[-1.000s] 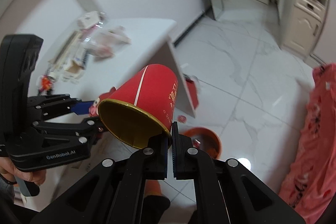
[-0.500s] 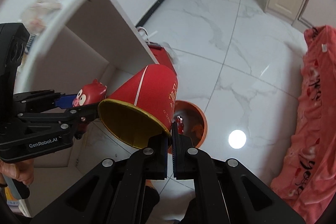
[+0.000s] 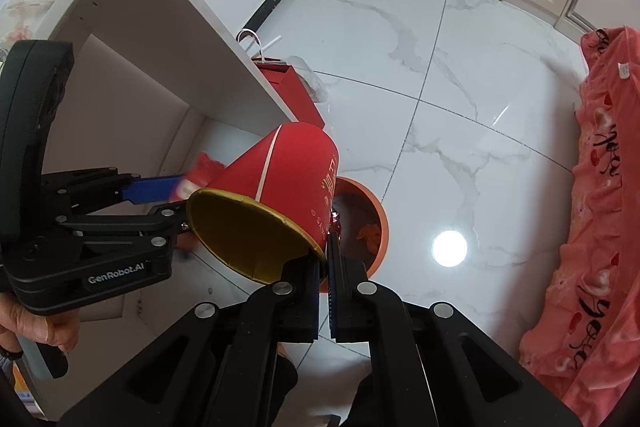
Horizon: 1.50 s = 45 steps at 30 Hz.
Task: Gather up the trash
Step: 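Carry the figurine and red cup in both tools over the orange bucket, then open both tools to drop the figurine and cup into the bucket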
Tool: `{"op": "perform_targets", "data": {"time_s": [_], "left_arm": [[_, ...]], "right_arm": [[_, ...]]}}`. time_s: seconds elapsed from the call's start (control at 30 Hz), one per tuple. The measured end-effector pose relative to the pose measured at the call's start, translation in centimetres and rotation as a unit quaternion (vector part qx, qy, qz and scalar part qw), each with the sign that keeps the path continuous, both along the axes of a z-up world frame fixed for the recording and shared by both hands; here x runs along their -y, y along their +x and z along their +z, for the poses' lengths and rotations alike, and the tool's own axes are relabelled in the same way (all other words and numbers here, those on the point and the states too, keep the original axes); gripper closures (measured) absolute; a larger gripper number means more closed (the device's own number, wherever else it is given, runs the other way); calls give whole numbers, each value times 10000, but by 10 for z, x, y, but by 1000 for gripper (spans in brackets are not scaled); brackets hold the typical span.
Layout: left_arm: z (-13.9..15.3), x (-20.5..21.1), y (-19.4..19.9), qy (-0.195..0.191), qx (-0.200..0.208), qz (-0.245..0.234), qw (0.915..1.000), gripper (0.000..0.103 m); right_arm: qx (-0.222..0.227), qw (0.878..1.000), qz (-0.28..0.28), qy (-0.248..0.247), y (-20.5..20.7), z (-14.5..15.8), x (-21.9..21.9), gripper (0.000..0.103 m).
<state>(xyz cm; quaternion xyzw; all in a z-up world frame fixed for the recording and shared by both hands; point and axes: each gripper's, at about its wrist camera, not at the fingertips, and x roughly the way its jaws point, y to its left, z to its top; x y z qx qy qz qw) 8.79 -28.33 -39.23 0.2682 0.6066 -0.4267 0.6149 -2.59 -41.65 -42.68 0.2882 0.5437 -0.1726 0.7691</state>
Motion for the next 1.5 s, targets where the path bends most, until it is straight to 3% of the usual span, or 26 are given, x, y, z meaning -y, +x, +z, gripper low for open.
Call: {"op": "perform_targets", "data": {"time_s": [0.1, 0.87, 0.97, 1.03, 1.5], "left_arm": [[1, -1, 2, -28, 41, 17, 10000, 43], [-10, -20, 11, 244, 65, 166, 9995, 43], [-11, -22, 12, 255, 67, 170, 9995, 43], [-11, -23, 13, 268, 68, 170, 9995, 43], [7, -28, 9, 176, 146, 158, 9996, 43]], "right_arm": [[-17, 10000, -27, 17, 0, -1, 2, 99], [-262, 9993, 157, 235, 31, -24, -15, 98], [-289, 9992, 97, 255, 35, -26, -15, 86], [-286, 9993, 58, 238, 34, -26, -15, 68], [-55, 9997, 221, 104, 35, 6, -23, 68]]}}
